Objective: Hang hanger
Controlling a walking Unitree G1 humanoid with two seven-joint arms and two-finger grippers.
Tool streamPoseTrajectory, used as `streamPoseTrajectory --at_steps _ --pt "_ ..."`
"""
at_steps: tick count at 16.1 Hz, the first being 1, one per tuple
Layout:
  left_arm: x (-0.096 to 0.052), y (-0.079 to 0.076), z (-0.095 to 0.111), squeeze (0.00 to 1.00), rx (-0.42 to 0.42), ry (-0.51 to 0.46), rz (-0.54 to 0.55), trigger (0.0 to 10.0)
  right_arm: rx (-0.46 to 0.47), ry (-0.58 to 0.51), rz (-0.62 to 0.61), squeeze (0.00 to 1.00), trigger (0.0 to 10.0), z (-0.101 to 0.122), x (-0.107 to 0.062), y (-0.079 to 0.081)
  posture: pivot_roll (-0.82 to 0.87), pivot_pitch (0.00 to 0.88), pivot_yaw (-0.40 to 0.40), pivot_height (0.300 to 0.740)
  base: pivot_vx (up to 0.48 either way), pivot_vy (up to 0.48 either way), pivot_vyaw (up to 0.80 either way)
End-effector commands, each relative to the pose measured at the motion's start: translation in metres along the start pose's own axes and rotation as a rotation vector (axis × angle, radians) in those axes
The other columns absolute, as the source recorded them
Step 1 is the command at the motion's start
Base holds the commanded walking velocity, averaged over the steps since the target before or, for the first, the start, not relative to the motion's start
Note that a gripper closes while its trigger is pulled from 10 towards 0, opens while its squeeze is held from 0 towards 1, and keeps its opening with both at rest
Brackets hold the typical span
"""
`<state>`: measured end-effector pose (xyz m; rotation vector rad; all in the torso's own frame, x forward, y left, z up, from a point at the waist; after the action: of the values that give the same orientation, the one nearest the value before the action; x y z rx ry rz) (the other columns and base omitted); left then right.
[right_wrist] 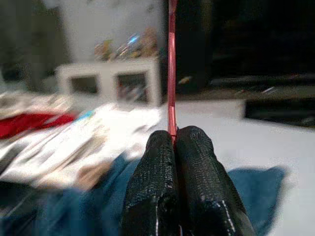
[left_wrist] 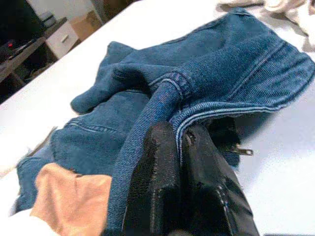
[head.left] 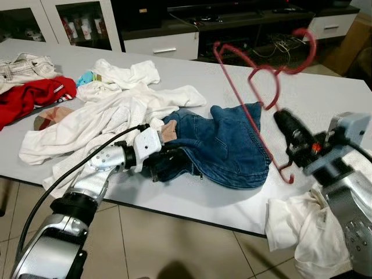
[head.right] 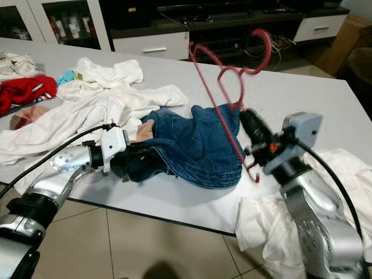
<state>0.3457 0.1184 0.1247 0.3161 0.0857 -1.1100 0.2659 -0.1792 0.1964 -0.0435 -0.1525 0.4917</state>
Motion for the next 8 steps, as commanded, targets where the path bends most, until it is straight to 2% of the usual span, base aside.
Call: streamPoseTrajectory --at_steps 1,4,6,7,8 --pt "0.001 0.009 0.007 0.0 -0.012 -0.018 0.038 0.0 0.021 -0.011 0.105 0.0 10.0 0.006 -0.002 0.015 -0.11 0.0 0.017 0.74 0.0 0.0 0.0" --pt "0.0 0.017 0.007 0.0 -0.028 -0.009 0.064 0.0 0.037 0.002 0.191 0.0 10.0 0.011 -0.016 0.017 -0.11 0.0 0.019 0.74 0.0 0.0 0.0" --pt "0.0 0.02 0.006 0.0 -0.035 -0.003 0.073 0.0 0.003 0.033 0.218 0.0 10.0 0.014 -0.03 0.008 -0.12 0.0 0.025 0.74 0.0 0.0 0.0" --pt "0.0 0.02 0.006 0.0 -0.035 -0.003 0.073 0.0 0.003 0.033 0.218 0.0 10.0 0.014 -0.03 0.008 -0.12 0.0 0.025 0.74 0.0 0.0 0.0" --pt "0.0 0.02 0.004 0.0 -0.038 0.002 0.074 0.0 -0.016 0.045 0.212 0.0 10.0 0.017 -0.036 0.0 -0.13 0.0 0.027 0.74 0.0 0.0 0.0"
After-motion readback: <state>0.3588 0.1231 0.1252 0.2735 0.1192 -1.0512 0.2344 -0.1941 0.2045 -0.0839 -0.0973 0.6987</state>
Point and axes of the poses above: a point about 5 cm out from each wrist's last joint towards the gripper, its own x axis pointing out of the wrist towards the gripper, its own z axis along the axis of the wrist's last joint, y = z × x, the point moved 3 cm from there along x, pointing out of the wrist towards the gripper, and after that the axes turned 11 degrees about -x, right-handed, at the moved point
